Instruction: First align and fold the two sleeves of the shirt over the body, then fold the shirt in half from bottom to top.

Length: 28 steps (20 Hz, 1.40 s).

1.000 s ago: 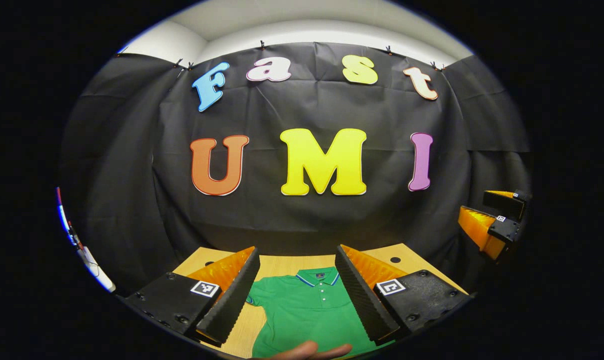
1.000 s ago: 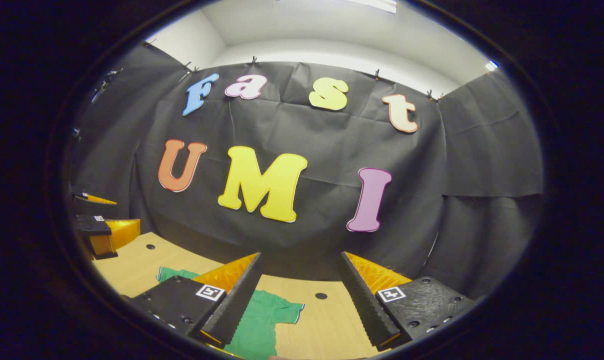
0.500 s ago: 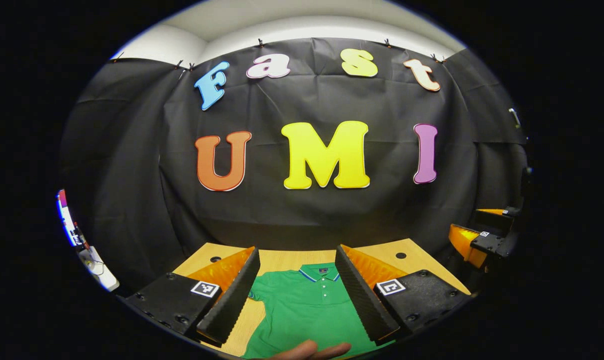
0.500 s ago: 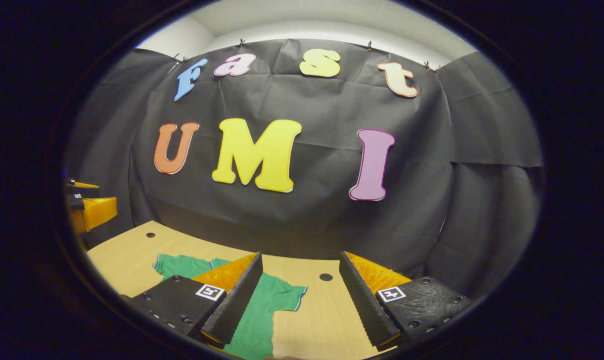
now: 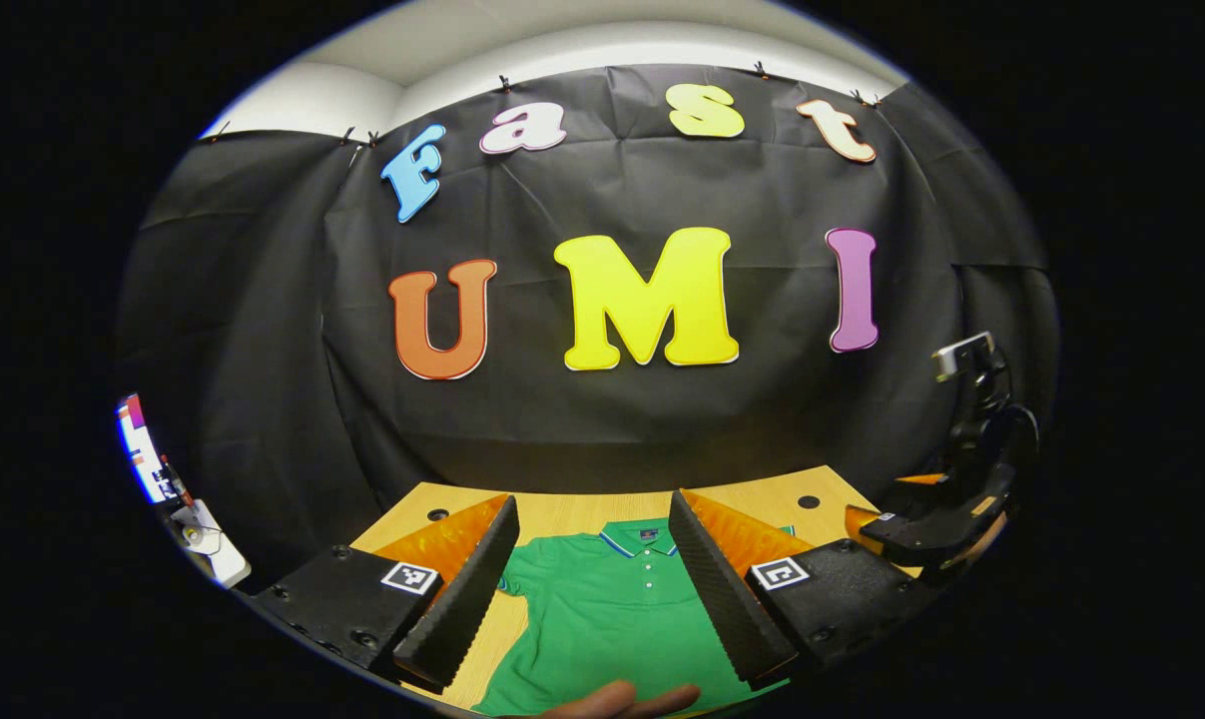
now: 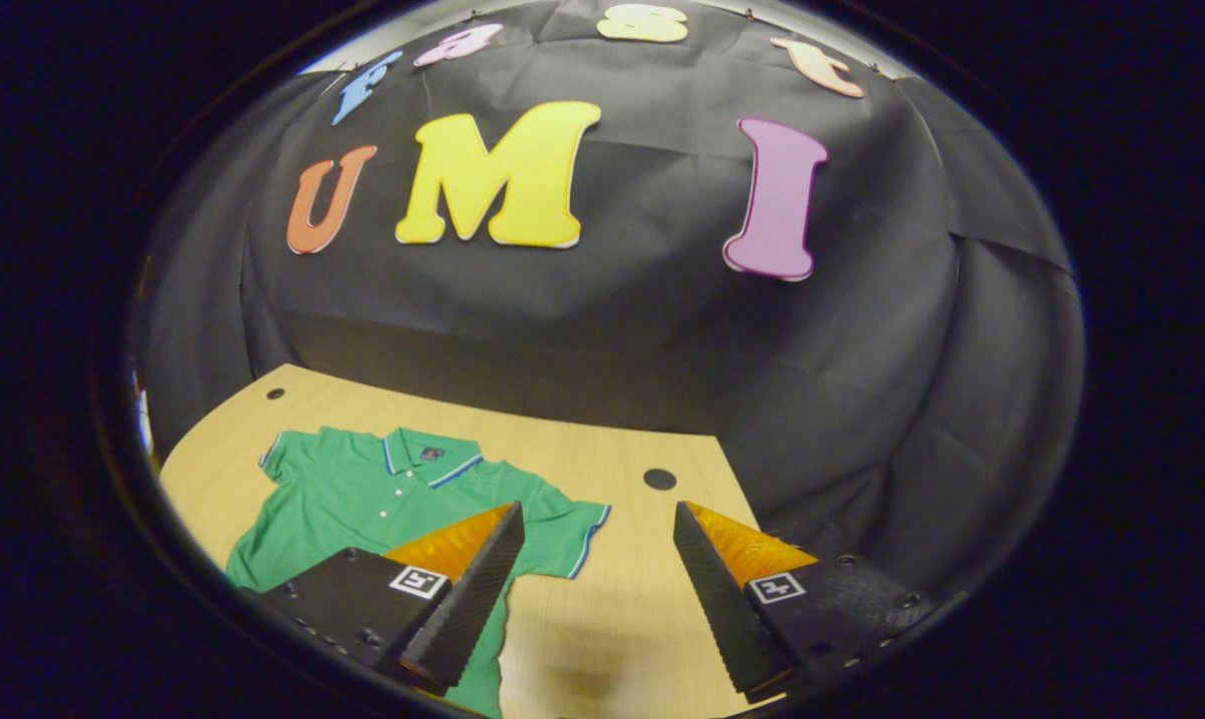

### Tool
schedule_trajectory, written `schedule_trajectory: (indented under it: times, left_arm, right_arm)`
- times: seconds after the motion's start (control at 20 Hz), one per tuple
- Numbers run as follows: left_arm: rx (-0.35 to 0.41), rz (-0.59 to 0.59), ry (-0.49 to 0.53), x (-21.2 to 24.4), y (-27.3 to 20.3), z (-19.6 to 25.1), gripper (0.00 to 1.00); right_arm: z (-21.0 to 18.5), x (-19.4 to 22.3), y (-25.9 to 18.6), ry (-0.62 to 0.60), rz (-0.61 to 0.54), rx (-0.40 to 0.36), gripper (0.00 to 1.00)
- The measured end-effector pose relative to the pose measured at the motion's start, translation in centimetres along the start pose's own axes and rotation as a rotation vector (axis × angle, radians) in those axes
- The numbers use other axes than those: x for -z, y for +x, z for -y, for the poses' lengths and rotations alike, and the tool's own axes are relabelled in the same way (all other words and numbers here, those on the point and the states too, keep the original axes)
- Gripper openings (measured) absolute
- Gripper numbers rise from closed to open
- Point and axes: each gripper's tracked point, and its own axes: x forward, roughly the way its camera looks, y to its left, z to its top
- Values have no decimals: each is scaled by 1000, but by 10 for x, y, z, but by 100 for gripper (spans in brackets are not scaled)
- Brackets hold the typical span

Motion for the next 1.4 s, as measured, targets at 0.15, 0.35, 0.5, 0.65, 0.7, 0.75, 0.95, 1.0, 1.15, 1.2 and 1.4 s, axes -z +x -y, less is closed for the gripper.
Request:
schedule_trajectory:
  times: [0.15,0.35,0.5,0.65,0.7,0.75,0.95,1.0,1.15,1.2,1.4]
  left_arm:
    - [-17,-43,6,11,0,4,98]
    - [-53,-102,1,27,-5,1,98]
    - [-74,-146,-9,41,-14,-2,98]
    - [-104,-162,-8,47,-18,-7,98]
    - [-113,-166,-8,48,-18,-9,98]
    - [-119,-168,-7,48,-20,-11,98]
    - [-134,-188,10,55,-22,-13,98]
    - [-133,-193,9,57,-22,-12,98]
    - [-121,-185,19,53,-21,-8,99]
    - [-116,-181,23,51,-20,-8,98]
    - [-99,-160,14,42,-21,-11,98]
  right_arm:
    - [6,22,51,-18,-57,0,90]
    - [13,62,124,23,-162,22,83]
    - [8,90,166,66,-245,8,68]
    - [-3,118,188,104,-340,-19,54]
    - [-5,123,194,105,-357,-23,53]
    - [-7,125,197,109,-362,-29,48]
    - [-14,121,205,217,-396,-55,17]
    - [-16,122,206,240,-405,-65,14]
    - [-14,122,205,277,-424,-63,0]
    - [-13,119,202,273,-420,-64,0]
    - [-16,79,180,252,-332,-81,0]
